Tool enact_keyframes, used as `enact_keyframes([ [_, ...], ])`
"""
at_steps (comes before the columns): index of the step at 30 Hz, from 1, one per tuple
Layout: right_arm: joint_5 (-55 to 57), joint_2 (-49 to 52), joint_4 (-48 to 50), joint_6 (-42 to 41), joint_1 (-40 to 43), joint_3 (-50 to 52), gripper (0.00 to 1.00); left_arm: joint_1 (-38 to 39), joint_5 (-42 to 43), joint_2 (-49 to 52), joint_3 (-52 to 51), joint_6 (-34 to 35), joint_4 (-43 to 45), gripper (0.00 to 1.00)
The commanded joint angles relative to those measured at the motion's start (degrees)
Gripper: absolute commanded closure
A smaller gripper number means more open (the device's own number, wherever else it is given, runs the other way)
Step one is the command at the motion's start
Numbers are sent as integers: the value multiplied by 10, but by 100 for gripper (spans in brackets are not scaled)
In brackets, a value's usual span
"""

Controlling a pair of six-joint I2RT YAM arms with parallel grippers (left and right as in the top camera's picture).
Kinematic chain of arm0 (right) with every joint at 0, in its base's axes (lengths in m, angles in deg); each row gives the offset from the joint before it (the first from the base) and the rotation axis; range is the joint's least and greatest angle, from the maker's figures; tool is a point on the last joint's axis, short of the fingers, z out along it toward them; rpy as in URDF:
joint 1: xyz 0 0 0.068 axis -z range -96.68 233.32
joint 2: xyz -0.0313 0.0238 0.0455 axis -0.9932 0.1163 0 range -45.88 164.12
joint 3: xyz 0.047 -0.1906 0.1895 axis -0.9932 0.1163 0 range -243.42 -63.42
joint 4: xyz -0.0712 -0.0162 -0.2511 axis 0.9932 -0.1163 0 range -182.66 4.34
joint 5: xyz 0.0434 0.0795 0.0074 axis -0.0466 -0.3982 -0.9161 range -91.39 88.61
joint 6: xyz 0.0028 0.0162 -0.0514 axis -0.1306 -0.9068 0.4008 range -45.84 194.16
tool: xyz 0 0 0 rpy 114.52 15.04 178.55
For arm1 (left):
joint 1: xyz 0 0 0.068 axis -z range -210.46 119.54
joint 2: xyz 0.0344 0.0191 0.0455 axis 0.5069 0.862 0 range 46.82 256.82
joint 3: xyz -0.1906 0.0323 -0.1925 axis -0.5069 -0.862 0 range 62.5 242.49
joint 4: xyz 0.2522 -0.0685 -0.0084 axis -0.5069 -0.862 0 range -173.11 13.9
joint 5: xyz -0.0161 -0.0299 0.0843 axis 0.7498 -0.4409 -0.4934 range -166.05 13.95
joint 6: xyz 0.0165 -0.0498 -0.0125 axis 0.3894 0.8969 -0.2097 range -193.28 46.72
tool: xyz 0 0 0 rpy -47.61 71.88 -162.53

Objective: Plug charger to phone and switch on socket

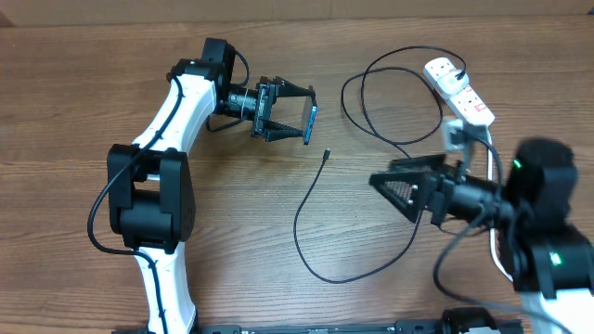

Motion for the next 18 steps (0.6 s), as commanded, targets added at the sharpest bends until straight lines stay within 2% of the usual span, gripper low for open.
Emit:
enact_keyframes([
  [1, 61, 29, -25, -3, -57, -23, 20, 2, -6, 5, 17, 3, 0, 37],
  [2, 175, 37, -46, -22, -90, -30, 16, 3, -11, 5, 17, 3, 0, 37],
  [3, 297, 46, -67, -48, -129, -38, 5, 4, -16, 5, 17, 3, 0, 37],
  [4, 382, 54, -82, -70, -162, -46, 0, 5, -21, 5, 17, 4, 0, 37],
  [5, 471, 71, -101, -88, -207, -61, 0, 6, -25, 5, 17, 4, 0, 37],
  [7, 581, 104, -133, -146, -268, -92, 0, 8, -40, 5, 17, 3, 0, 37],
  [11, 626, 196, -165, -205, -332, -171, 4, 14, -52, 5, 17, 3, -1, 37],
  [16, 630, 318, -177, -218, -336, -254, 5, 28, -53, 5, 17, 3, -7, 37],
  [18, 644, 357, -176, -236, -336, -278, 10, 33, -52, 5, 17, 4, -7, 37],
])
